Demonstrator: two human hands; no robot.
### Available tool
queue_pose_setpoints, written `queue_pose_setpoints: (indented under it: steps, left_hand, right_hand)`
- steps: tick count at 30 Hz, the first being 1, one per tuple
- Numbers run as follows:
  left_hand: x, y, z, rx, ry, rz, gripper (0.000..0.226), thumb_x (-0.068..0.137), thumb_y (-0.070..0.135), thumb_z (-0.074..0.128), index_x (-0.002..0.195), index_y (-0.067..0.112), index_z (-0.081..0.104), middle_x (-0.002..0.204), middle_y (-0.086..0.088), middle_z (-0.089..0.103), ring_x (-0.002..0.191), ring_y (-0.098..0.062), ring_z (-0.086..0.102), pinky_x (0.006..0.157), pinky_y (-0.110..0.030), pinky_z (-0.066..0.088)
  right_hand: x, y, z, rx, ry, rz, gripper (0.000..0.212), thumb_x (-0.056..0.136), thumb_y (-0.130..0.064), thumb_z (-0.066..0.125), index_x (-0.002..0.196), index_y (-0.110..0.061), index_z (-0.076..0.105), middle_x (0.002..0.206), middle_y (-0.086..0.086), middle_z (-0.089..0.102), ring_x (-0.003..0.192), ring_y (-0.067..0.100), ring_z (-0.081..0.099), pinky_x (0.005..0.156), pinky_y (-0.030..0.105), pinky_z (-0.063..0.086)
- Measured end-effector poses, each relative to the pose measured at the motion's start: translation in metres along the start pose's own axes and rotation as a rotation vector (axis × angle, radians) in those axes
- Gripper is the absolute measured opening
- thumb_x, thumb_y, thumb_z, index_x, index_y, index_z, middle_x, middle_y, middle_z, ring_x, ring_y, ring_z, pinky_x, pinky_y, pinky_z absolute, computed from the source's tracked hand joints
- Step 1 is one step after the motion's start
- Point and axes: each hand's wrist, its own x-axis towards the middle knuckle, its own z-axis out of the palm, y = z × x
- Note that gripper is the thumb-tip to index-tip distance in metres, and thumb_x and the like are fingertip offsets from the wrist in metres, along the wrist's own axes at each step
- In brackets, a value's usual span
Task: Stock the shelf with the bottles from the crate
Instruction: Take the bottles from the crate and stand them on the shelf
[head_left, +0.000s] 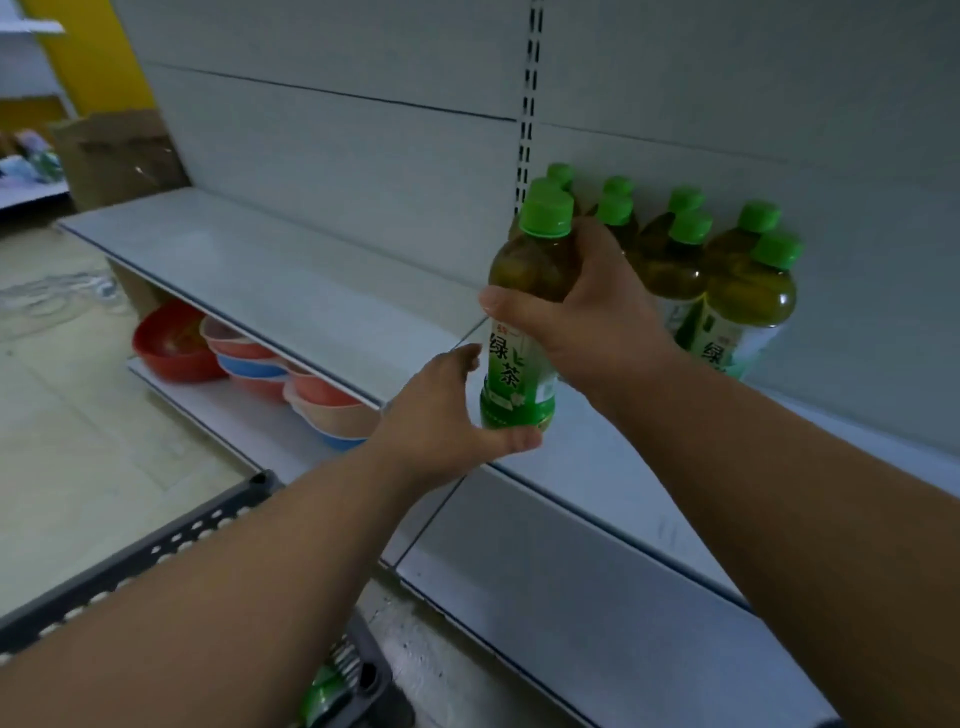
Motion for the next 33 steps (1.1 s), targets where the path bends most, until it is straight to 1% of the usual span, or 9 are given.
queue_pose_setpoints:
  steps: [2, 6, 9, 12, 15, 17, 24, 28, 33]
  left_hand:
    - [0.026, -0.017, 0.005, 0.102, -0.022, -0.016, 0.137, 0.041, 0.092, 0.061, 0.155, 0.024, 0.028, 0.154, 0.003, 0.041, 0.137, -0.017, 0.041, 0.110, -0.036, 0.037]
    - [0.056, -0.048, 0.019, 0.260, -0.039, -0.034, 0.139, 0.049, 0.094, 0.053, 0.157, 0.014, 0.020, 0.161, -0.007, 0.030, 0.144, -0.026, 0.030, 0.118, -0.044, 0.029]
    - [0.059, -0.056, 0.035, 0.432, -0.087, -0.018, 0.141, 0.053, 0.100, 0.027, 0.160, 0.010, 0.004, 0.168, -0.008, 0.006, 0.154, -0.022, 0.003, 0.124, -0.039, 0.006]
    - [0.062, -0.057, 0.045, 0.552, -0.097, -0.028, 0.137, 0.055, 0.099, 0.009, 0.159, 0.012, -0.007, 0.168, -0.005, -0.005, 0.153, -0.018, -0.009, 0.123, -0.038, -0.005]
    - [0.064, -0.057, 0.047, 0.581, -0.127, -0.017, 0.129, 0.064, 0.098, 0.007, 0.158, 0.012, -0.013, 0.167, -0.008, -0.012, 0.152, -0.020, -0.014, 0.123, -0.040, -0.006]
    - [0.064, -0.057, 0.046, 0.604, -0.149, -0.008, 0.125, 0.069, 0.097, 0.007, 0.157, 0.010, -0.013, 0.167, -0.010, -0.014, 0.152, -0.022, -0.017, 0.123, -0.041, -0.005]
    - [0.064, -0.054, 0.044, 0.654, -0.167, 0.008, 0.122, 0.074, 0.094, 0.009, 0.157, 0.007, -0.012, 0.167, -0.013, -0.012, 0.152, -0.025, -0.016, 0.123, -0.042, -0.003]
    - [0.064, -0.056, 0.045, 0.636, -0.159, 0.026, 0.119, 0.075, 0.093, 0.010, 0.158, 0.011, -0.011, 0.167, -0.014, -0.011, 0.152, -0.026, -0.015, 0.123, -0.042, -0.005]
    - [0.065, -0.058, 0.046, 0.610, -0.138, 0.027, 0.120, 0.074, 0.094, 0.009, 0.158, 0.011, -0.009, 0.167, -0.013, -0.010, 0.153, -0.024, -0.013, 0.123, -0.040, -0.005]
  right_hand:
    - [0.021, 0.014, 0.008, -0.010, 0.025, 0.017, 0.050, 0.070, -0.032, 0.087, 0.102, -0.039, 0.049, 0.096, -0.017, 0.064, 0.083, -0.011, 0.063, 0.068, 0.016, 0.050]
    - [0.044, 0.039, 0.023, -0.071, 0.076, 0.039, 0.057, 0.069, -0.034, 0.088, 0.110, -0.038, 0.049, 0.102, -0.017, 0.061, 0.091, -0.005, 0.059, 0.077, 0.021, 0.050]
    - [0.045, 0.052, 0.028, -0.102, 0.139, 0.072, 0.072, 0.064, -0.043, 0.089, 0.122, -0.038, 0.047, 0.107, -0.020, 0.060, 0.096, -0.006, 0.058, 0.080, 0.019, 0.050]
    - [0.038, 0.067, 0.028, -0.185, 0.136, 0.138, 0.073, 0.063, -0.041, 0.089, 0.123, -0.030, 0.050, 0.112, -0.014, 0.065, 0.101, 0.005, 0.063, 0.084, 0.028, 0.053]
    - [0.026, 0.087, 0.029, -0.463, 0.043, 0.224, 0.048, 0.075, -0.036, 0.083, 0.115, -0.022, 0.059, 0.106, -0.009, 0.069, 0.098, 0.013, 0.065, 0.081, 0.029, 0.052]
    - [0.021, 0.100, 0.031, -0.537, 0.043, 0.255, 0.038, 0.082, -0.038, 0.077, 0.112, -0.021, 0.062, 0.102, -0.009, 0.068, 0.095, 0.013, 0.065, 0.076, 0.026, 0.048]
    - [0.025, 0.111, 0.033, -0.660, 0.029, 0.198, 0.033, 0.089, -0.037, 0.069, 0.111, -0.015, 0.057, 0.105, 0.003, 0.066, 0.088, 0.017, 0.059, 0.071, 0.027, 0.042]
    - [0.033, 0.110, 0.031, -0.696, 0.024, 0.228, 0.032, 0.092, -0.036, 0.065, 0.111, -0.013, 0.054, 0.109, 0.006, 0.063, 0.093, 0.022, 0.059, 0.073, 0.028, 0.040]
    - [0.023, 0.105, 0.032, -0.695, 0.029, 0.253, 0.034, 0.092, -0.037, 0.065, 0.113, -0.013, 0.054, 0.110, 0.005, 0.062, 0.097, 0.023, 0.061, 0.073, 0.029, 0.043]
